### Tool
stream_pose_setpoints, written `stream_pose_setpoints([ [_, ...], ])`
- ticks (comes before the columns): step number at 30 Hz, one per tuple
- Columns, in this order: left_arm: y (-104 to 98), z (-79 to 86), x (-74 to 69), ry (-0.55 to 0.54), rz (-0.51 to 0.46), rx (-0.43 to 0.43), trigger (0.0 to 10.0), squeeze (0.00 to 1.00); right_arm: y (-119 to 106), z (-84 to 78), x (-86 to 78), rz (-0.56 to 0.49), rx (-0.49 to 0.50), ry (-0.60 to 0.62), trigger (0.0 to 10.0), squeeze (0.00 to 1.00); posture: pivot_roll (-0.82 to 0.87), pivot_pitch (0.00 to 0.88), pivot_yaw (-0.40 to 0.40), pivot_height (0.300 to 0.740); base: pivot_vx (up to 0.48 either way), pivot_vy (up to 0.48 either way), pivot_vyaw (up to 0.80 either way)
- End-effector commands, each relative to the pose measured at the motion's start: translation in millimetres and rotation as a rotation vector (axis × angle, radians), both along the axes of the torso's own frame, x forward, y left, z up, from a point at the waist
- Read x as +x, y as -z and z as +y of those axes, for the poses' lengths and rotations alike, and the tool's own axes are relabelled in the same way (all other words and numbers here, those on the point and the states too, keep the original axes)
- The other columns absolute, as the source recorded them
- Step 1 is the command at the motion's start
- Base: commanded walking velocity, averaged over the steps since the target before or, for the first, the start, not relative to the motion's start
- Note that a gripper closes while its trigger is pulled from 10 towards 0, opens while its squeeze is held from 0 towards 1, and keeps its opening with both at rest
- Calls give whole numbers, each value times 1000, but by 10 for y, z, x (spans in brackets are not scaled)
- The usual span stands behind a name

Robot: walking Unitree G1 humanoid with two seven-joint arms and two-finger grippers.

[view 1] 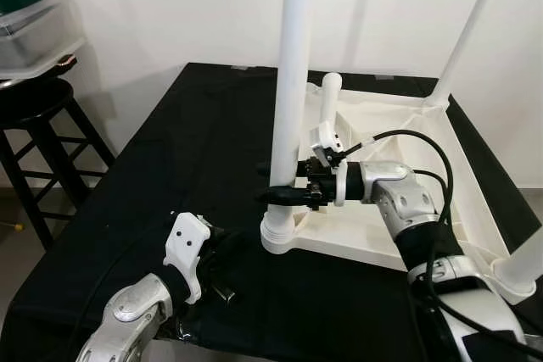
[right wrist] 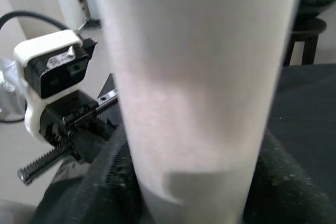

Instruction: Building children table

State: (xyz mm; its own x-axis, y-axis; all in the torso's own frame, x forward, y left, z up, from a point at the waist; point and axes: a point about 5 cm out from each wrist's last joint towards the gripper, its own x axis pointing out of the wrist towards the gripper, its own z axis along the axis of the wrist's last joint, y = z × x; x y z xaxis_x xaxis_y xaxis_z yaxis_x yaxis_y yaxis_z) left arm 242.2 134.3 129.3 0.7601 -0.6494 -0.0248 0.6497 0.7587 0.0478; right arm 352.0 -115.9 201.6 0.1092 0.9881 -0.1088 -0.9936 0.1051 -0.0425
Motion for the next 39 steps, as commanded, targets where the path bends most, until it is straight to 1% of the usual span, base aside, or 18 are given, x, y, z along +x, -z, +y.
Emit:
stream_pose_setpoints([
  [1, 18, -11, -7, 5, 3, 3, 10000, 0, 22, 12, -17, 15, 19, -45, 0, 0, 57, 39, -37, 740, 0, 0, 0],
  [6, 21, -14, -4, 7, 4, 2, 10000, 0, 32, -20, -45, 2, 25, -48, 0, 0, 52, 43, -35, 740, 0, 0, 0],
  [12, 18, -15, -5, 7, 3, 1, 10000, 0, 10, -62, -56, -63, 5, 56, 0, 0, 41, 48, -35, 740, 0, 0, 0],
  [13, 13, -10, -7, 5, 2, 2, 10000, 0, 50, -35, -71, -71, -8, 155, 0, 0, 35, 60, -44, 740, 0, 0, 0],
  [14, 5, 10, -7, 2, 0, 2, 10000, 0, 148, 61, -83, -63, -18, 342, 0, 0, 20, 70, -44, 740, 0, 0, 0],
  [15, -3, 30, -6, 0, -2, 3, 10000, 0, 265, 122, -70, -39, 35, 648, 0, 0, 7, 76, -37, 740, 0, 0, 0],
  [17, -3, 30, -6, 0, -2, 3, 10000, 0, 265, 122, -70, -39, 35, 648, 0, 0, 7, 76, -37, 740, 0, 0, 0],
  [18, -9, 43, -4, -1, -3, 3, 10000, 0, 349, 124, -80, -9, 64, 868, 0, 0, 7, 76, -37, 740, 0, 0, 0],
  [19, -9, 43, -4, -1, -3, 3, 10000, 0, 349, 124, -80, -9, 64, 868, 0, 0, 7, 76, -37, 740, 0, 0, 0],
  [20, -16, 51, 4, -1, -4, 1, 10000, 0, 567, 268, -265, -34, -4, 886, 0, 0, -5, 81, -37, 740, 0, 0, 0],
  [21, -18, 60, 16, 0, -4, 3, 10000, 0, 544, 343, -329, -116, -29, 871, 0, 0, -7, 82, -25, 740, 0, 0, 0],
  [26, -11, 56, 47, -5, -6, 7, 10000, 0, 660, 350, -290, 8, -46, 825, 0, 0, -11, 68, -40, 740, 0, 0, 0],
  [29, -16, 55, 47, -8, -8, 6, 10000, 0, 666, 361, -306, 12, -57, 820, 0, 0, -11, 68, -37, 740, 0, 0, 0],
  [30, -19, 55, 48, -14, -11, 6, 10000, 0, 647, 379, -339, 10, -60, 843, 7922, 0, -7, 70, -37, 740, 0, 0, 0],
  [34, -18, 61, 49, -20, -14, 5, 10000, 0, 622, 408, -385, 3, -60, 881, 7922, 0, -6, 70, -38, 740, 0, 0, 0],
  [35, -15, 59, 49, -19, -13, 6, 10000, 0, 524, 430, -404, 48, 17, 779, 10000, 1000, 2, 65, -34, 740, 0, 0, 0],
  [37, -13, 57, 50, -17, -11, 7, 10000, 0, 426, 432, -409, 49, 69, 675, 10000, 1000, 2, 65, -34, 740, 0, 0, 0],
  [39, -11, 52, 55, -15, -9, 7, 10000, 0, 266, 382, -383, 19, 96, 490, 10000, 1000, -1, 62, -33, 740, 0, 0, 0],
])
